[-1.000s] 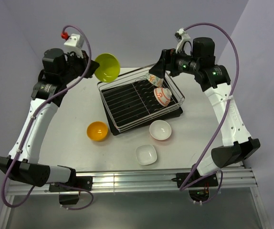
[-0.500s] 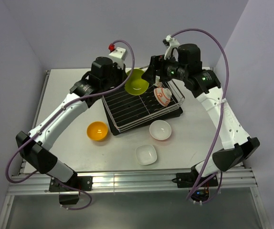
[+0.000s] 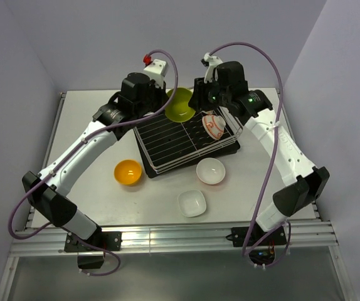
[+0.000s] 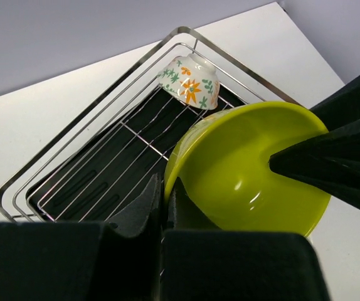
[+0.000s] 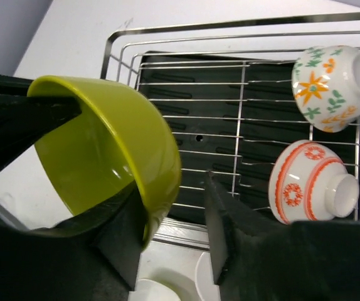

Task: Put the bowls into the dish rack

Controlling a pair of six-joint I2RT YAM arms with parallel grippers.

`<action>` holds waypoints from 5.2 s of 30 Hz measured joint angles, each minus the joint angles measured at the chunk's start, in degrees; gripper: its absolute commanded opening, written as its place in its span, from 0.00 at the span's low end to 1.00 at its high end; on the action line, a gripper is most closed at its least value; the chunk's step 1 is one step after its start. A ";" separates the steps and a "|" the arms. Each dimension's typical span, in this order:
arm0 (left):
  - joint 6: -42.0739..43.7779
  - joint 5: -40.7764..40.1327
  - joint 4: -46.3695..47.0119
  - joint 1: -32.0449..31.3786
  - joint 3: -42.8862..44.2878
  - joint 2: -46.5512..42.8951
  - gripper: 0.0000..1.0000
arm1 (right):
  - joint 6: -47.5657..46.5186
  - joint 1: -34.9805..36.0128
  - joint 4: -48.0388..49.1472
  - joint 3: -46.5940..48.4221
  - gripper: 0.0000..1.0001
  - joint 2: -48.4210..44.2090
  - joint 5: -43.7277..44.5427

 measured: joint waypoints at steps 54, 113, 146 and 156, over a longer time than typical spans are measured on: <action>-41.40 53.70 23.41 12.90 -20.92 -9.92 0.75 | 1.57 -5.29 3.96 -3.80 0.00 1.40 -31.74; -1.60 -17.18 -10.05 0.26 6.38 15.15 0.00 | -0.33 -17.84 -1.64 -6.60 1.00 -8.96 -23.21; 16.13 -34.07 -18.84 -3.80 12.04 33.11 0.00 | -3.26 -21.11 -1.81 -10.34 1.00 -11.08 -23.32; 17.90 -37.13 -17.97 -2.64 9.68 33.44 0.04 | -3.48 -21.57 -1.88 -11.56 1.00 -11.21 -25.14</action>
